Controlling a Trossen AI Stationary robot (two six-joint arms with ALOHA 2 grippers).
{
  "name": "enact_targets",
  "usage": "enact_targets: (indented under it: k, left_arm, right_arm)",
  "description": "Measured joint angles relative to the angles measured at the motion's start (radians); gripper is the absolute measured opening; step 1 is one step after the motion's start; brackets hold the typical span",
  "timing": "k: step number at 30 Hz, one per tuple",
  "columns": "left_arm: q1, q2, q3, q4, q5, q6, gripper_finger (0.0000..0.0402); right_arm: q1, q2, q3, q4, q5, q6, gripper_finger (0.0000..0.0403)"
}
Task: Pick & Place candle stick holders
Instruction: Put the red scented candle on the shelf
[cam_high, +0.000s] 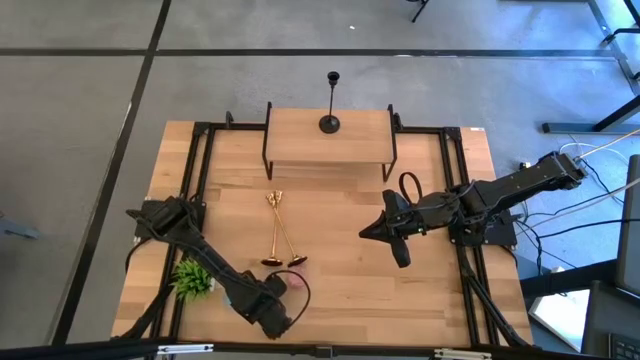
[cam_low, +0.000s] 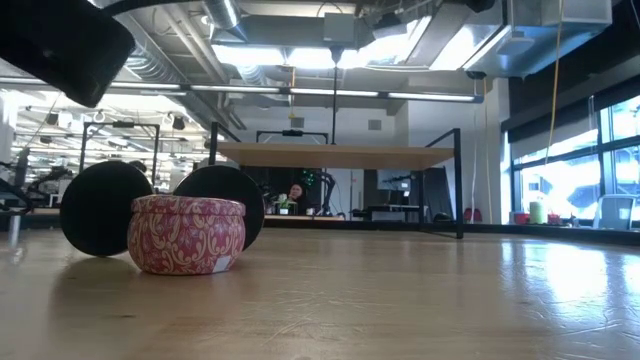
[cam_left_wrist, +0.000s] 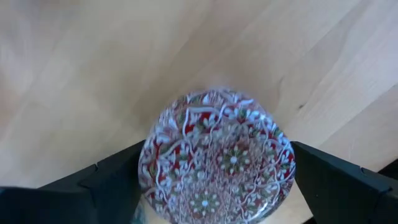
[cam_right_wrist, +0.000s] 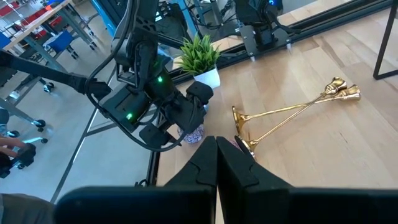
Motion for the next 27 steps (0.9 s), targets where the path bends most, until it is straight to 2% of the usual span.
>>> enact_targets:
  k: [6, 18, 27]
  left_arm:
    - [0.002, 0.0, 0.0, -0.006, 0.006, 0.011, 0.0364]
    - [0.006, 0.0, 0.0, -0.006, 0.006, 0.012, 0.0295]
    - [0.006, -0.027, 0.0, -0.018, 0.05, 0.012, 0.0294]
  right_arm:
    - [0.0, 0.0, 0.0, 0.0, 0.0, 0.0, 0.0]
    - [0.0, 0.0, 0.0, 0.0, 0.0, 0.0, 0.0]
    - [0.0, 0.0, 0.0, 0.0, -0.001, 0.0, 0.0]
